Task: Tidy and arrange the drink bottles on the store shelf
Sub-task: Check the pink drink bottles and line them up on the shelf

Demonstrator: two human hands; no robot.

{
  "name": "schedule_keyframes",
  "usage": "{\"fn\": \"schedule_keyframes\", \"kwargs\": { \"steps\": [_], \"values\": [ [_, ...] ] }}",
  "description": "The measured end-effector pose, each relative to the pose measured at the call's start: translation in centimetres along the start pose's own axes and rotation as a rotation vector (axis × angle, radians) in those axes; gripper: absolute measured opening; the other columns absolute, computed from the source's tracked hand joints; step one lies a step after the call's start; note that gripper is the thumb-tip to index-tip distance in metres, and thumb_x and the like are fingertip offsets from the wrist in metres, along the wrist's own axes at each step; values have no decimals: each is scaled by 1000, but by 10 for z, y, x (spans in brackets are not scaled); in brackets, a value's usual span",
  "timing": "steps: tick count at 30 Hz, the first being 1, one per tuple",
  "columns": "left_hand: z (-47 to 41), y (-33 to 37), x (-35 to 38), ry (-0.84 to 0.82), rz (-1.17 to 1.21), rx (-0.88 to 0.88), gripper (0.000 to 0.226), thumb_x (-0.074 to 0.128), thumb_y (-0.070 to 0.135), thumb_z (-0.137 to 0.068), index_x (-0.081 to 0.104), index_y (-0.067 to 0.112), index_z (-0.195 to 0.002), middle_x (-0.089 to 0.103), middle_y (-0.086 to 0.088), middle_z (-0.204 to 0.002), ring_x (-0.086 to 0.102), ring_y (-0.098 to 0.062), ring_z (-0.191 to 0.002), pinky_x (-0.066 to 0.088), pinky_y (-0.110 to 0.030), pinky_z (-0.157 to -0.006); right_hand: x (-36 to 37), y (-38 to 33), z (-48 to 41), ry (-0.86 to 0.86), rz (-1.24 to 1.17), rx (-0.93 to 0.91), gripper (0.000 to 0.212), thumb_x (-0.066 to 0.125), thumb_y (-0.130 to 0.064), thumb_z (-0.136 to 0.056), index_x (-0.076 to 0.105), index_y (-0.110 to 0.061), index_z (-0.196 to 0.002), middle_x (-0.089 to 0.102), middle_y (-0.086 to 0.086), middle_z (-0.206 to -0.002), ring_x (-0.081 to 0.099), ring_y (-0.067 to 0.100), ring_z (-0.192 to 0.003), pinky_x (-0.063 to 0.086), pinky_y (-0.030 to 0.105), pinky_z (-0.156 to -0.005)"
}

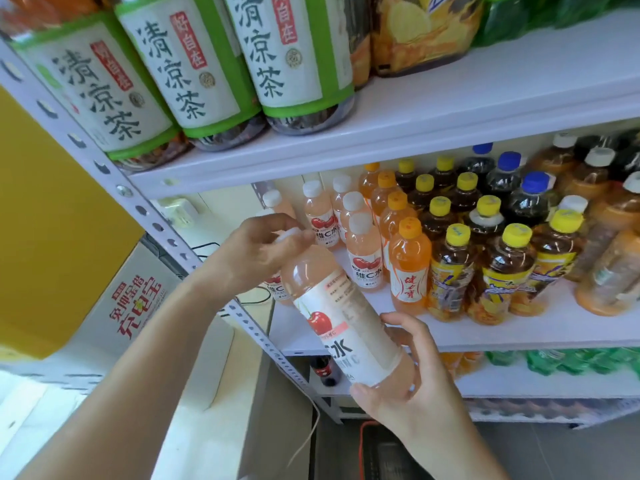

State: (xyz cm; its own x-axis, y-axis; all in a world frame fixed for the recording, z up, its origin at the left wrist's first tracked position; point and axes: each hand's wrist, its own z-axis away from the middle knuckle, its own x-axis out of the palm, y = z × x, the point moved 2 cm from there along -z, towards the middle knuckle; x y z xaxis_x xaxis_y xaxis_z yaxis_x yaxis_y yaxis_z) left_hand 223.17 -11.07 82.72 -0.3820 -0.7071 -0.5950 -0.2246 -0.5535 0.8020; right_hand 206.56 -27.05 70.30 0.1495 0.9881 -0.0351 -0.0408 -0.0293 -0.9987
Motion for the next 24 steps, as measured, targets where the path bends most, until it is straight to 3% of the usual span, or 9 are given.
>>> {"fn": "schedule_keyframes", "kwargs": {
  "steps": [2,4,6,9,12,15,18,21,24],
  "values": [
    [5,4,0,-80,10,-18,46,72,58,-77,71,18,-100,69,-11,-82,62,-25,-68,53,-34,-61,-6,6,-7,-19,44,-10,78,81,-11,-64,41,-52,-117,51,-25,-114,55,9,-105,48,16,-75],
    [13,9,0,-113,-18,-24,45,73,55,-80,70,19,-107,72,-16,-95,66,-39,-83,56,-47,-72,-10,12,-15,-79,97,-26,80,81,-12,-68,35,-51,-121,47,-21,-119,52,12,-111,48,18,-78],
    [22,11,1,-104,-89,-1,35,72,48,-82,68,25,-108,73,0,-87,65,-27,-72,53,-35,-61,-11,16,-25,-153,144,-45,77,80,-28,-70,31,-53,-124,45,-18,-123,53,11,-114,49,25,-84],
    [38,13,5,-94,-308,6,30,69,49,-82,63,38,-109,66,9,-68,54,-7,-53,45,-19,-53,-2,18,-42,-252,232,-72,71,73,-52,-72,28,-57,-128,47,-17,-128,53,5,-115,50,37,-91],
    [49,17,13,-49,-606,67,33,63,52,-87,58,41,-117,65,23,-95,60,1,-64,44,-13,-61,13,27,-59,-301,308,-105,74,69,-52,-78,24,-50,-137,46,-17,-137,49,6,-122,49,41,-97],
    [45,14,16,-19,-839,75,36,60,51,-91,53,39,-124,62,13,-116,64,-5,-80,48,-23,-74,24,37,-70,-292,407,-137,72,63,-45,-87,18,-44,-144,40,-13,-143,43,10,-129,44,32,-101],
    [27,-1,12,60,-978,4,39,69,44,-85,59,35,-122,67,7,-103,60,-15,-86,42,-24,-72,27,46,-79,-265,514,-117,65,61,-36,-92,24,-36,-146,38,-6,-147,41,15,-131,39,27,-99],
    [2,-20,12,56,-1063,-110,43,75,33,-76,63,29,-117,52,11,-72,54,-17,-78,39,-25,-65,23,44,-89,-248,624,-120,61,58,-30,-94,29,-27,-147,38,-1,-149,39,20,-133,37,32,-105],
    [-22,-41,11,-1,-1136,-196,43,75,27,-75,61,23,-116,52,7,-75,57,-20,-82,41,-27,-65,13,33,-102,-189,747,-167,56,58,-26,-94,35,-21,-145,42,5,-145,41,25,-130,39,34,-102]
  ]
}}
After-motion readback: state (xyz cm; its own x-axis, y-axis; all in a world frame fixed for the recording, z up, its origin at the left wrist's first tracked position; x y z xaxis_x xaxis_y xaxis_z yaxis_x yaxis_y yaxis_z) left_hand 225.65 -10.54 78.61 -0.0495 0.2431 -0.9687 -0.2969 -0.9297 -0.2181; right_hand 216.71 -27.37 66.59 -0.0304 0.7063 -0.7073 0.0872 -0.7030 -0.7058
